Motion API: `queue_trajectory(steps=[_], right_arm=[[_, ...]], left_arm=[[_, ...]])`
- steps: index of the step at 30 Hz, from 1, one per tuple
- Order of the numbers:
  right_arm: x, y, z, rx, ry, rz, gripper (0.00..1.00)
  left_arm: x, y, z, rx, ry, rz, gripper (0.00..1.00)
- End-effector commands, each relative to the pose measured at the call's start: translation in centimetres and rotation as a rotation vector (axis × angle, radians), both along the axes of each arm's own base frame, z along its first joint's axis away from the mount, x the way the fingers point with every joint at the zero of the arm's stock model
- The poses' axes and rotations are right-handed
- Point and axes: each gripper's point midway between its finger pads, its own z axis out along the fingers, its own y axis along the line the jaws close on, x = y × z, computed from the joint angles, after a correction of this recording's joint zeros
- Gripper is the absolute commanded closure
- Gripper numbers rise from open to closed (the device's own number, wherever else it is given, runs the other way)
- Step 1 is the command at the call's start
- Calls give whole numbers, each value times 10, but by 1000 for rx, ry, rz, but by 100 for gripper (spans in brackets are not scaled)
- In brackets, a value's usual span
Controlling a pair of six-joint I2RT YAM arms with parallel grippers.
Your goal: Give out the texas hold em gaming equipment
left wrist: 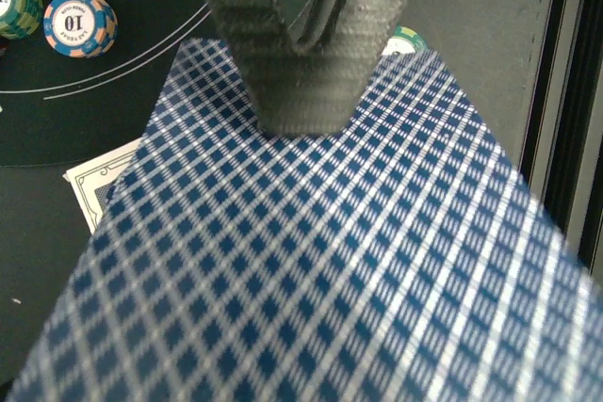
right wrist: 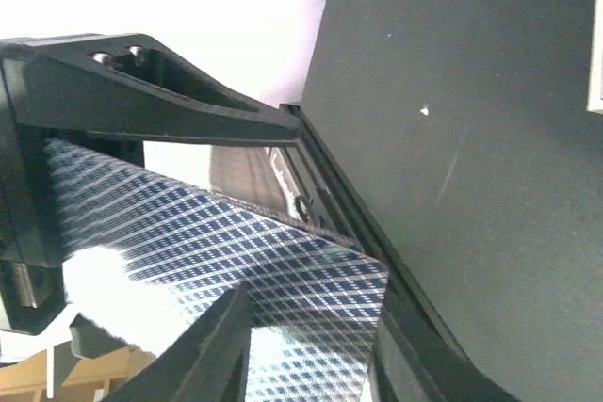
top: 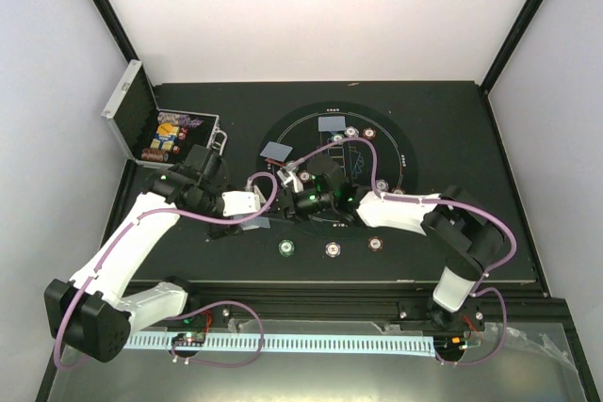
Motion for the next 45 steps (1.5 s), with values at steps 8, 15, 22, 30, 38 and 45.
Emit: queue_trajectory(steps=[8,15,22,30,38,45], right_arm=[[-1,-13,19,36,6,-57,91],[-3,-25,33,82,-1,-85,99],[3,-63,35,109,2,-146,99],[37,-145,10,-8,-6,-293,99],[57,-180,-18,-97,8,-350,99],[78,-209,-49,-220,13,-400,99]], left_arm=[[5,-2,9,-21,-59,-7,99],[5,-1,7,-15,-57,-6,98],[8,2,6,4,-67,3,98],[9,1,8,2,-71,2,98],[6,0,10,-7,-62,-4,98],[3,0,14,-11,-67,-6,98]])
